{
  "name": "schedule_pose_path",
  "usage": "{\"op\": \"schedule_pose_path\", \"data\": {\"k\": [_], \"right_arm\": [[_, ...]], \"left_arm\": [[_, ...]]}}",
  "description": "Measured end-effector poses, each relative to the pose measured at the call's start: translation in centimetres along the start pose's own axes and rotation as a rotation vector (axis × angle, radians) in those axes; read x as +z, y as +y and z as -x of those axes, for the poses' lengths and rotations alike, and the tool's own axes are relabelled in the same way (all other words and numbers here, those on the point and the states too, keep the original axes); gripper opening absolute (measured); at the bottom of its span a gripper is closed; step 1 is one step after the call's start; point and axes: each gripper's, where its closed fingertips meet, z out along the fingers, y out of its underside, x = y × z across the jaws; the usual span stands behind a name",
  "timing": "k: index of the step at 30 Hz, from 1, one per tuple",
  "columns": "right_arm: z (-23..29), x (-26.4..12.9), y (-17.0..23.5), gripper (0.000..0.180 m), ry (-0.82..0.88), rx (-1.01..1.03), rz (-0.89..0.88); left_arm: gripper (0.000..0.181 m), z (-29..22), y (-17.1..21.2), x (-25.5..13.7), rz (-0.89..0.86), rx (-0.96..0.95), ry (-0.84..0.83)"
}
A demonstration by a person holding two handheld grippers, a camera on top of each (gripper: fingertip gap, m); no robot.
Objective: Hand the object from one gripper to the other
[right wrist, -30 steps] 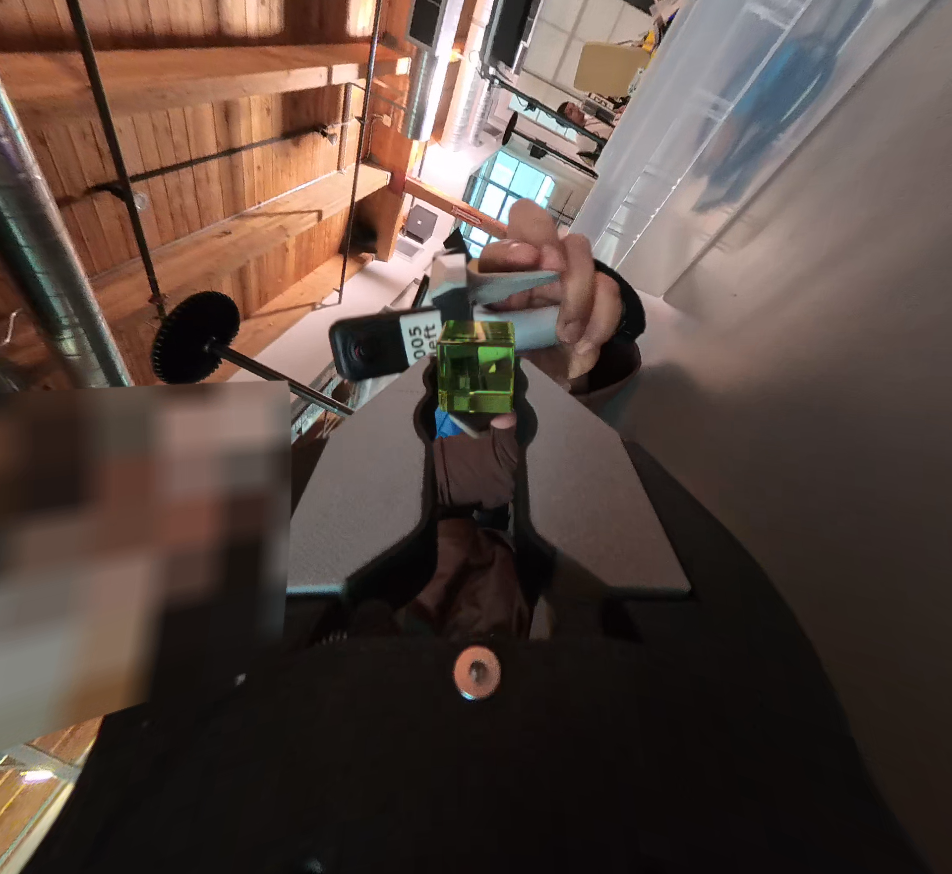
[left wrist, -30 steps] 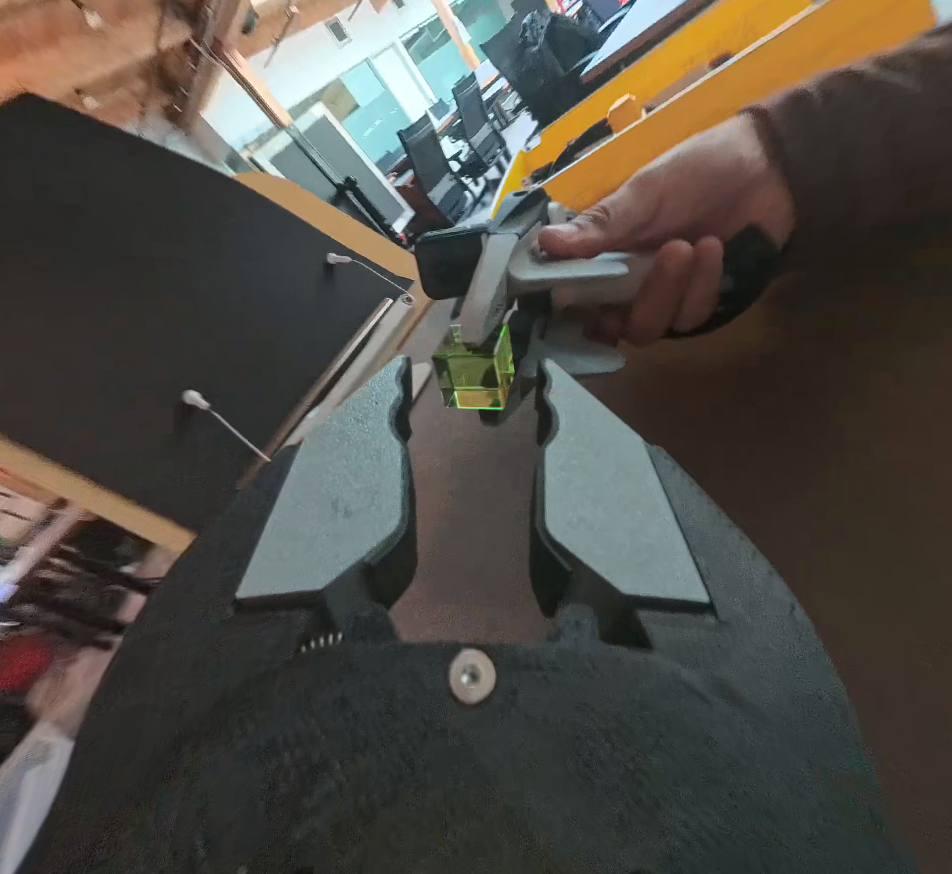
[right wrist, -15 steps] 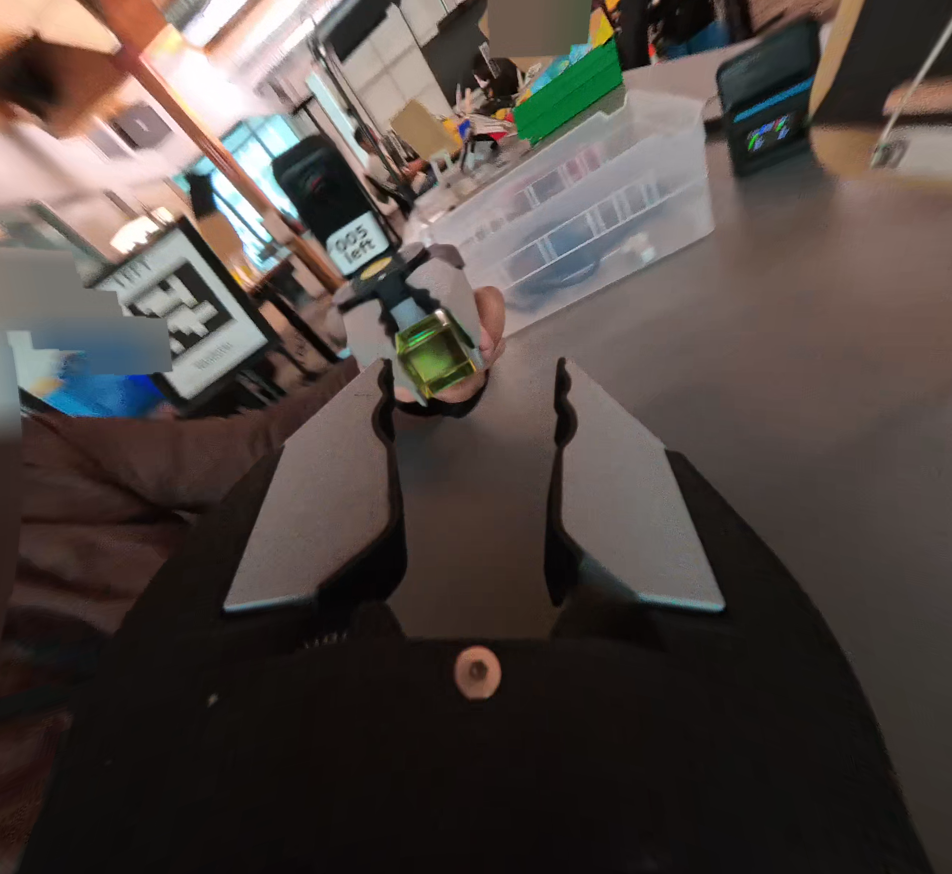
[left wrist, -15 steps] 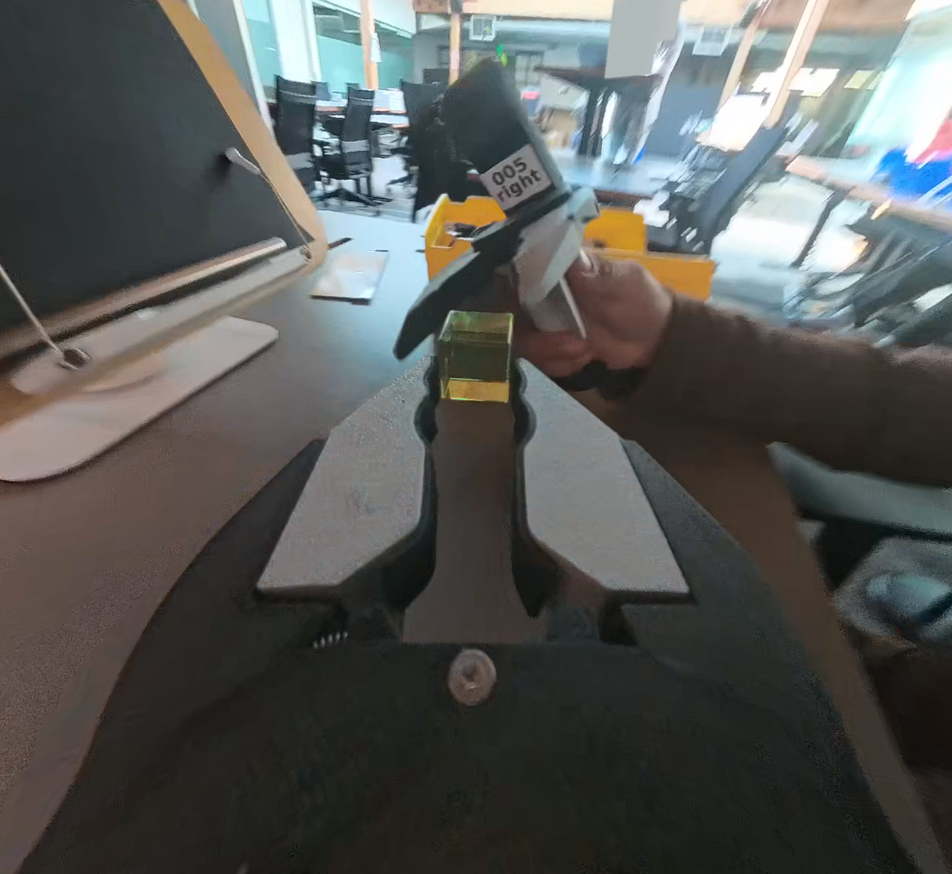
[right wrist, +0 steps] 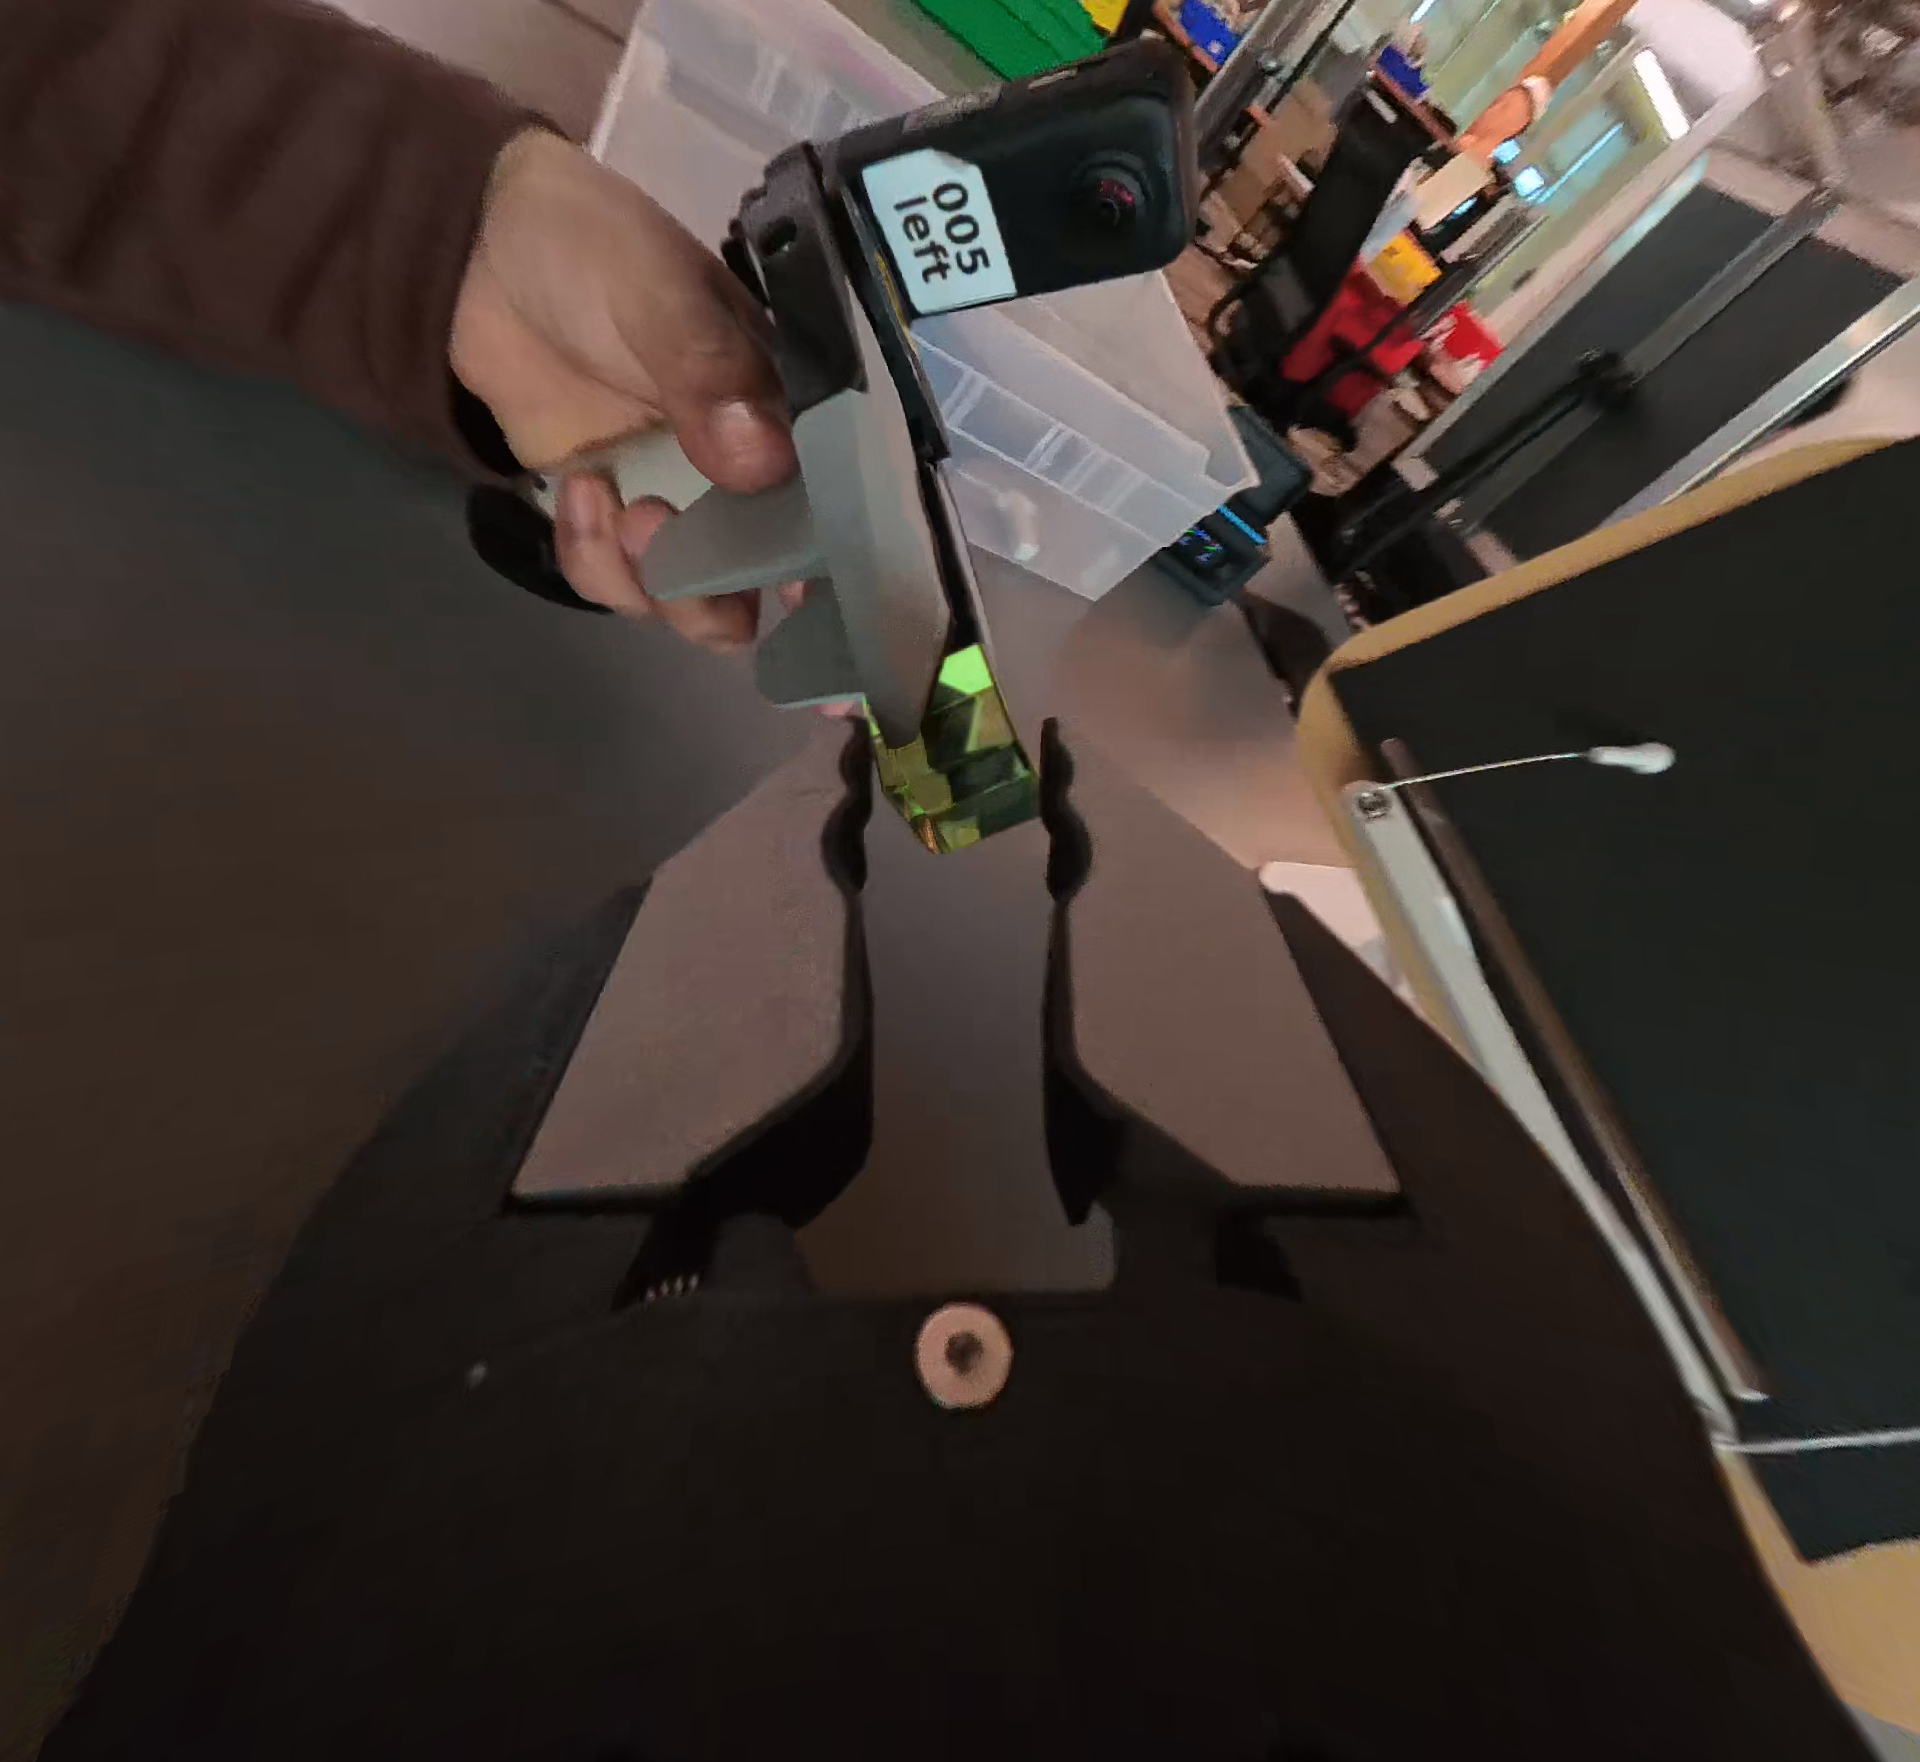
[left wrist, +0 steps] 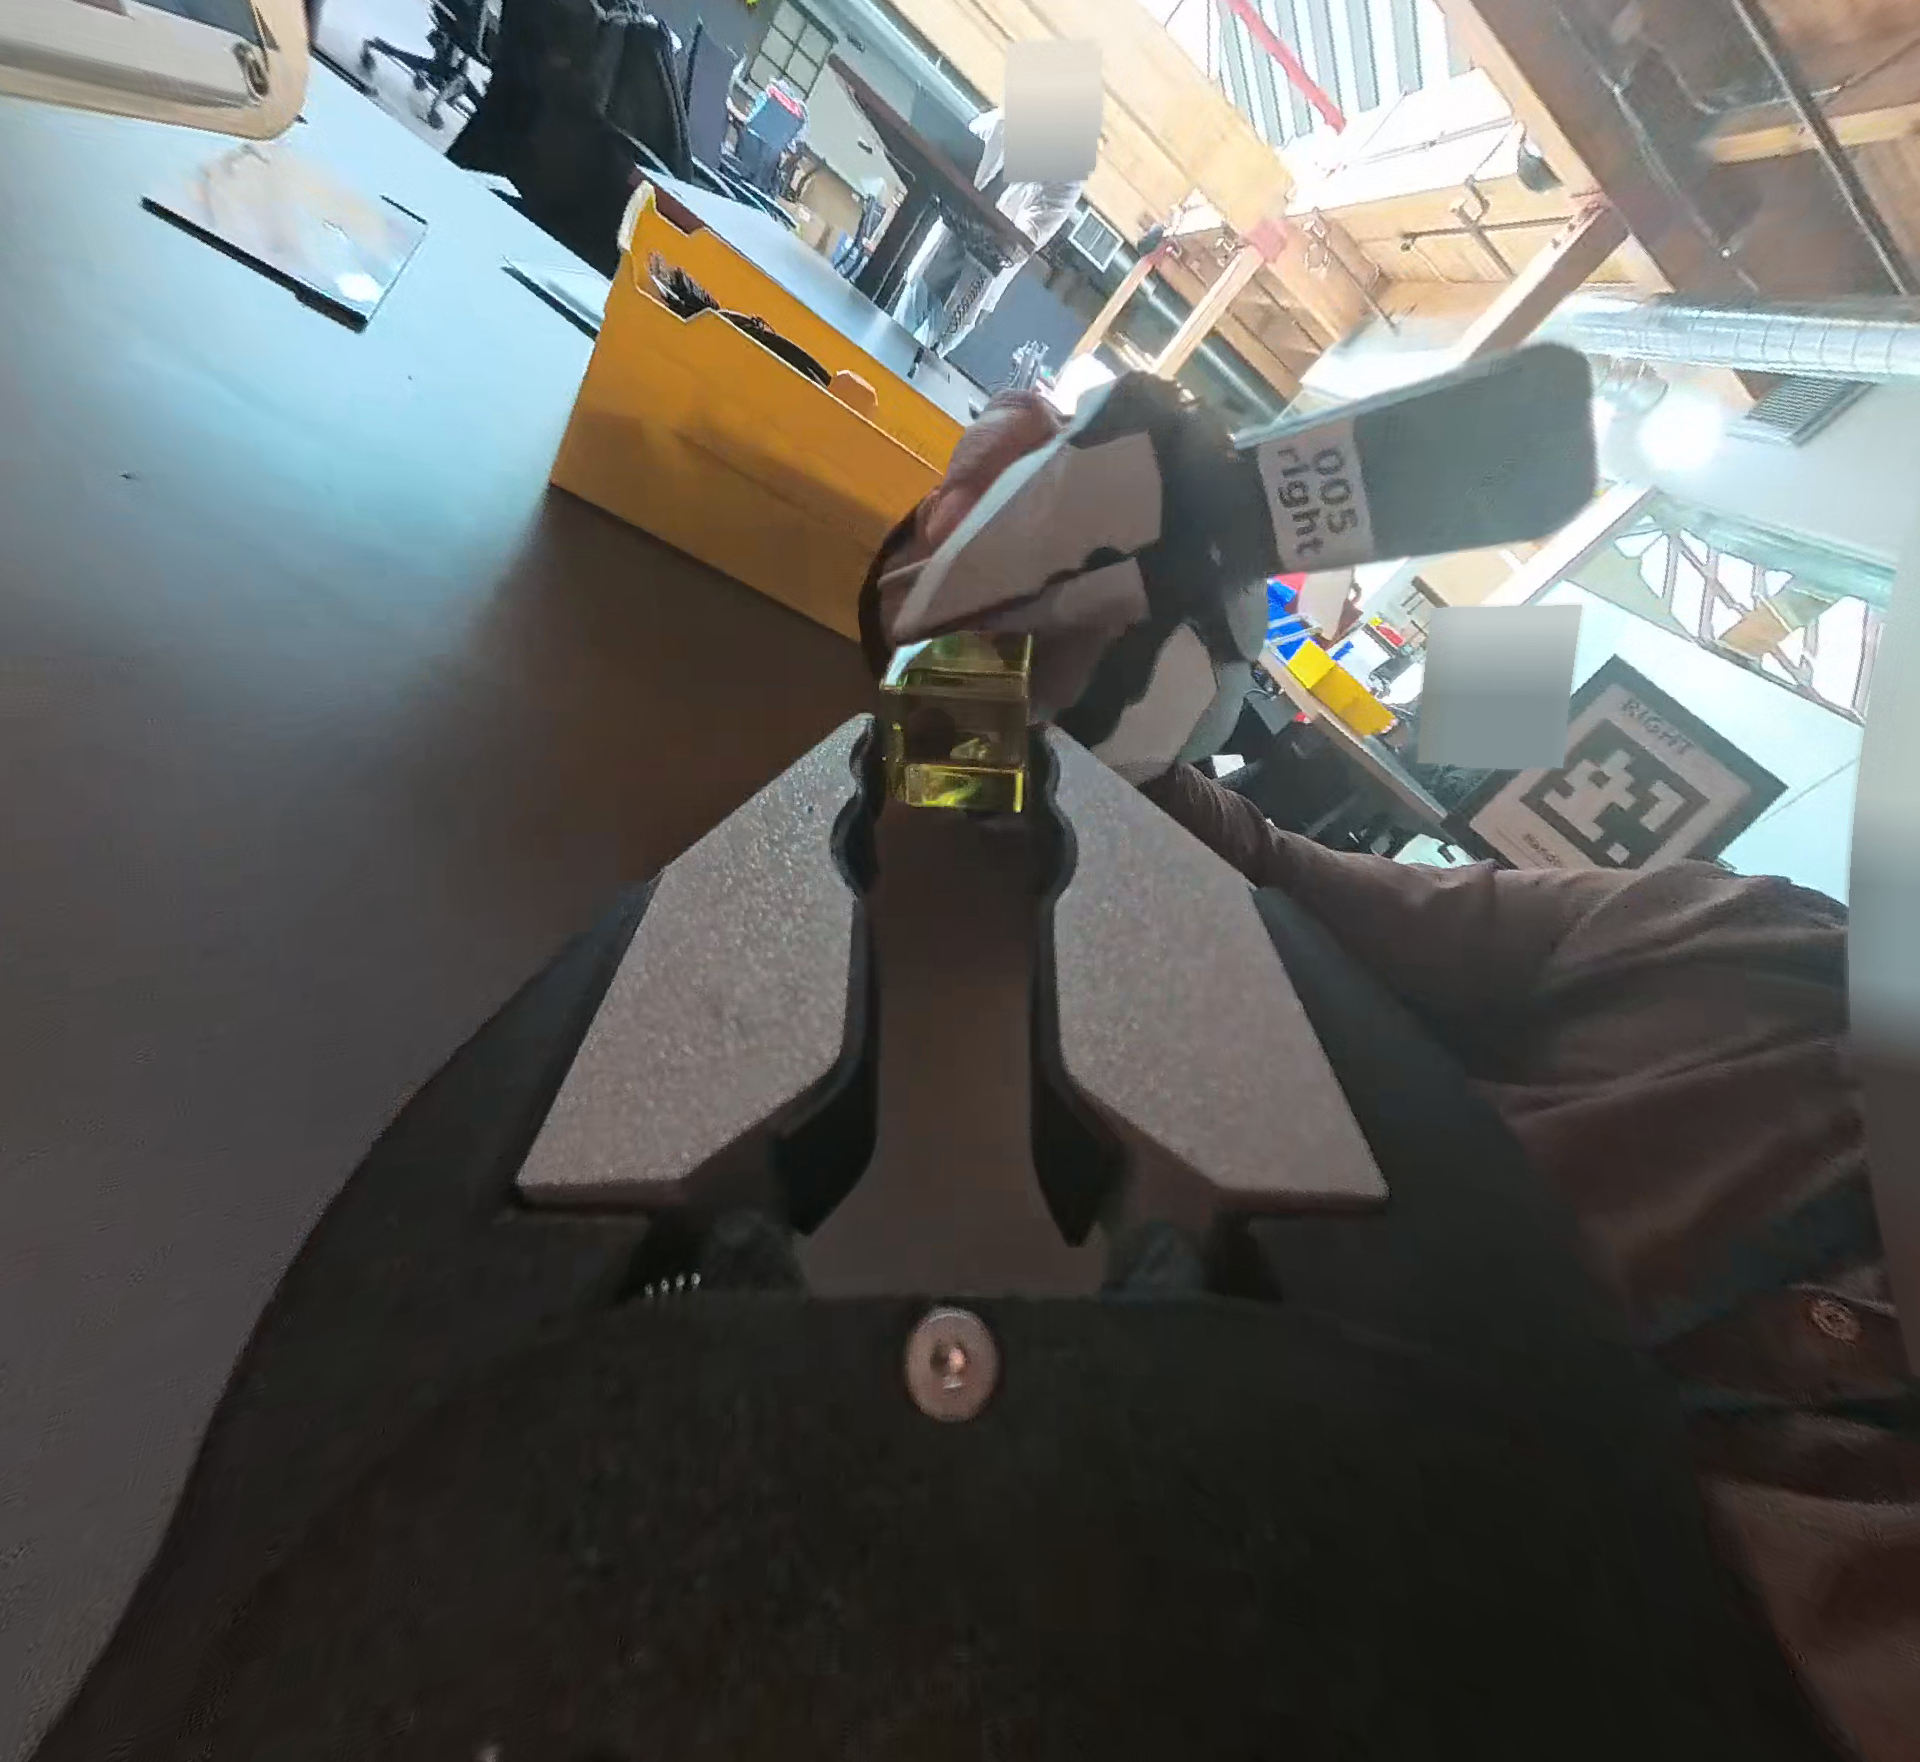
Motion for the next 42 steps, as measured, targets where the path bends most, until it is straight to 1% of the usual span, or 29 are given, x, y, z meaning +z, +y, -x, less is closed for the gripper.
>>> {"op": "schedule_pose_path", "data": {"k": [2, 5, 7, 9, 12, 15, 18, 20, 22, 23, 25, 27, 32, 35, 36, 37, 40, 42], "right_arm": [[-0.1, 0.1, 0.3, 0.027, 0.005, -0.009, 0.023], [-1.2, 0.2, 1.3, 0.026, 0.013, 0.108, 0.071], [-2.4, 0.1, 2.2, 0.026, 0.021, 0.234, 0.082], [-2.6, -0.1, 2.8, 0.026, -0.061, 0.415, 0.064], [-2.7, -0.6, 2.4, 0.026, -0.200, 0.681, -0.021], [-2.8, -1.1, 1.3, 0.026, -0.328, 0.880, -0.131], [-1.5, -1.4, 0.8, 0.026, -0.489, 0.994, -0.156], [-0.2, -1.3, 0.7, 0.027, -0.577, 1.023, -0.131], [0.9, -1.2, 0.4, 0.027, -0.649, 1.043, -0.117], [1.2, -1.0, 0.5, 0.026, -0.664, 1.053, -0.108], [1.4, -0.9, 0.5, 0.026, -0.679, 1.067, -0.106], [1.6, -1.0, 0.5, 0.026, -0.696, 1.066, -0.100], [1.8, -1.2, 0.6, 0.027, -0.731, 1.097, -0.097], [1.6, -1.5, -0.1, 0.026, -0.753, 1.089, -0.150], [1.4, -1.6, -0.3, 0.031, -0.747, 1.080, -0.170], [1.2, -1.6, -0.6, 0.031, -0.742, 1.081, -0.196], [1.5, -1.8, -1.4, 0.028, -0.793, 1.067, -0.229], [1.1, -1.4, -1.0, 0.025, -0.725, 1.039, -0.217]], "left_arm": [[0.023, 0.2, 0.0, 0.0, 0.003, 0.018, -0.021], [0.025, 1.3, -0.9, -0.3, -0.023, 0.146, -0.138], [0.035, 1.6, -1.8, -0.9, -0.040, 0.253, -0.215], [0.042, 1.9, -2.3, -1.5, -0.029, 0.378, -0.294], [0.051, 2.3, -2.2, -1.8, 0.027, 0.609, -0.421], [0.056, 1.7, -1.3, -0.6, 0.079, 0.795, -0.447], [0.057, 1.0, -0.7, 0.4, 0.095, 0.909, -0.454], [0.057, 0.6, -0.5, 0.7, 0.095, 0.974, -0.452], [0.047, 0.4, -0.3, 0.8, 0.104, 1.052, -0.462], [0.047, 0.1, 0.0, 0.9, 0.118, 1.099, -0.452], [0.029, -0.4, 0.8, 1.3, 0.150, 1.185, -0.426], [0.027, -0.5, 1.1, 1.5, 0.173, 1.251, -0.433], [0.027, -0.6, 1.3, 1.6, 0.193, 1.302, -0.439], [0.026, -1.3, 0.9, 1.7, 0.167, 1.316, -0.438], [0.011, -1.7, 0.6, 1.6, 0.142, 1.306, -0.430], [0.003, -2.0, 0.1, 1.5, 0.114, 1.287, -0.430], [0.004, -2.8, 0.1, 1.5, 0.075, 1.226, -0.356], [0.005, -2.4, 0.0, 1.3, 0.079, 1.193, -0.367]]}}
